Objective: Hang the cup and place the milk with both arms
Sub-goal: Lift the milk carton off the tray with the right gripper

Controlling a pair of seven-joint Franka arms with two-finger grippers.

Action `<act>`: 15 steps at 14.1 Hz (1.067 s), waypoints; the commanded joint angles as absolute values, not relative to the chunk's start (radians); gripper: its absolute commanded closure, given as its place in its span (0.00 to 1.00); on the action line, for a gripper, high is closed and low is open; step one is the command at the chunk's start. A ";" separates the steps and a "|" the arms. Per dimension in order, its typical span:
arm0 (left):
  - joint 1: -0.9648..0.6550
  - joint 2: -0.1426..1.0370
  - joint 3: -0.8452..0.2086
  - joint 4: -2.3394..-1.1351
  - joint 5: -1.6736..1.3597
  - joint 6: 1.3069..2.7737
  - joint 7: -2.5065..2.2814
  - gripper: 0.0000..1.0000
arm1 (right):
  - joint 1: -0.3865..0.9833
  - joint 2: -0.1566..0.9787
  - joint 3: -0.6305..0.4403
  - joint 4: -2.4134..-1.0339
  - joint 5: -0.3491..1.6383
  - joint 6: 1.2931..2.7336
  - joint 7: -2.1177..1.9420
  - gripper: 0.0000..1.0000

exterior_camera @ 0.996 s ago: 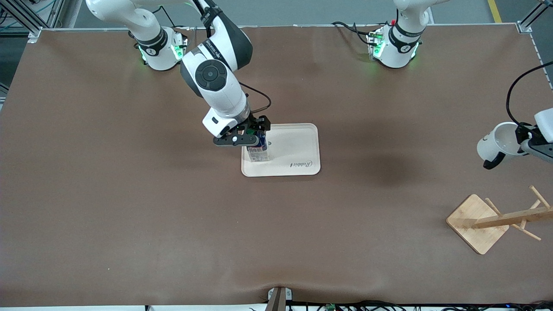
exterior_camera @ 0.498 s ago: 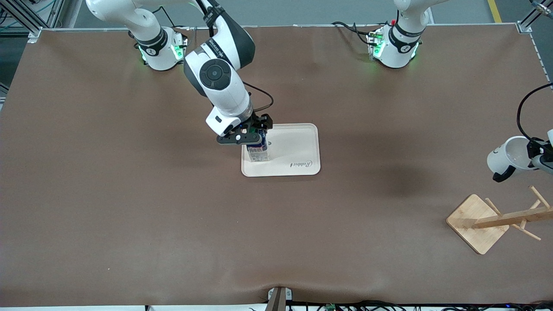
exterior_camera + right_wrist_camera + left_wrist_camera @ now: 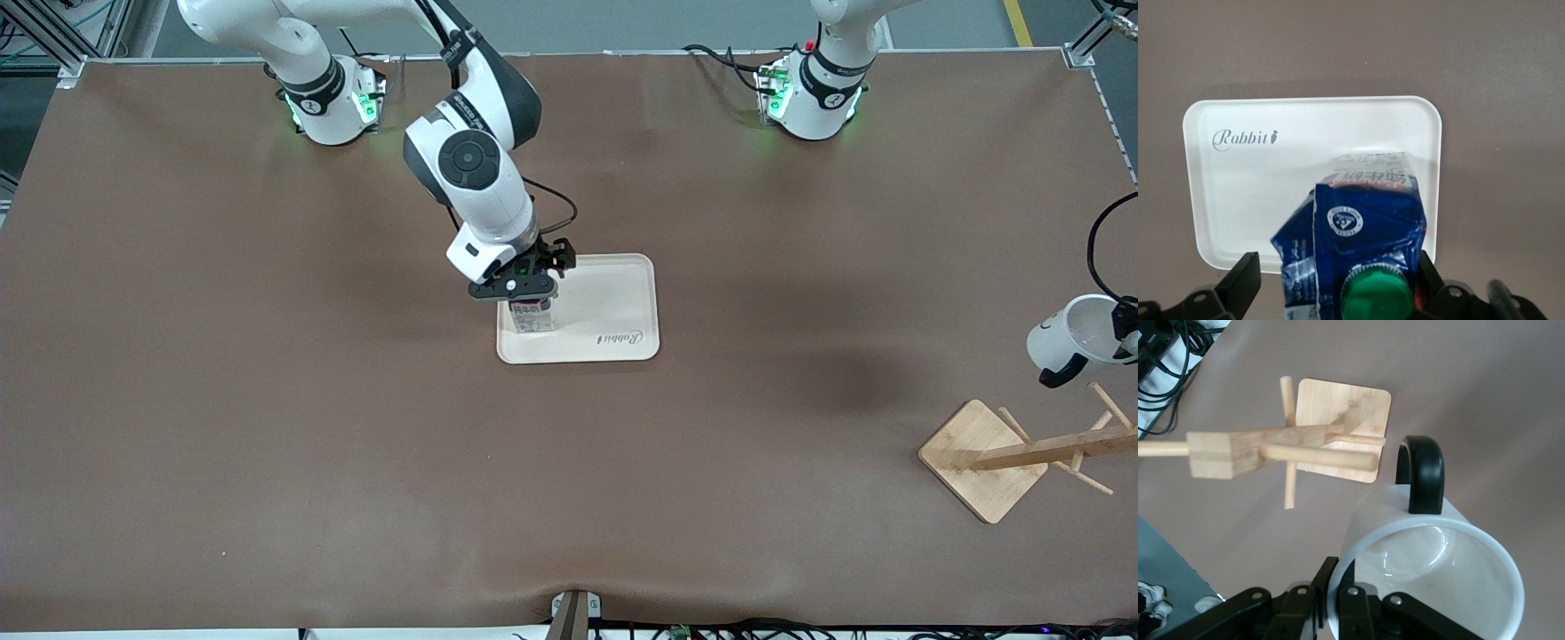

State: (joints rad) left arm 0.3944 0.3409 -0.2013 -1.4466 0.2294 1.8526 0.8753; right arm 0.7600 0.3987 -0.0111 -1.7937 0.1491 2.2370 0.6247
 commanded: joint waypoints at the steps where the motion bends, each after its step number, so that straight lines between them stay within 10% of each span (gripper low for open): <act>1: 0.419 0.357 -0.210 -1.424 0.249 1.868 0.910 1.00 | 0.779 0.394 -0.021 -1.825 0.094 2.247 0.650 0.10; 3: 0.423 0.357 -0.210 -1.424 0.249 1.884 0.910 1.00 | 0.773 0.382 -0.020 -1.856 0.055 2.243 0.661 1.00; 7: 0.423 0.353 -0.212 -1.422 0.241 1.885 0.905 1.00 | 0.772 0.355 -0.018 -1.832 0.041 2.206 0.847 1.00; 11: 0.419 0.345 -0.218 -1.410 0.225 1.879 0.899 1.00 | 0.724 0.347 -0.020 -1.539 0.048 1.676 0.850 1.00; 15: 0.416 0.345 -0.219 -1.410 0.225 1.878 0.891 1.00 | 0.654 0.338 -0.018 -1.486 0.060 1.557 0.858 1.00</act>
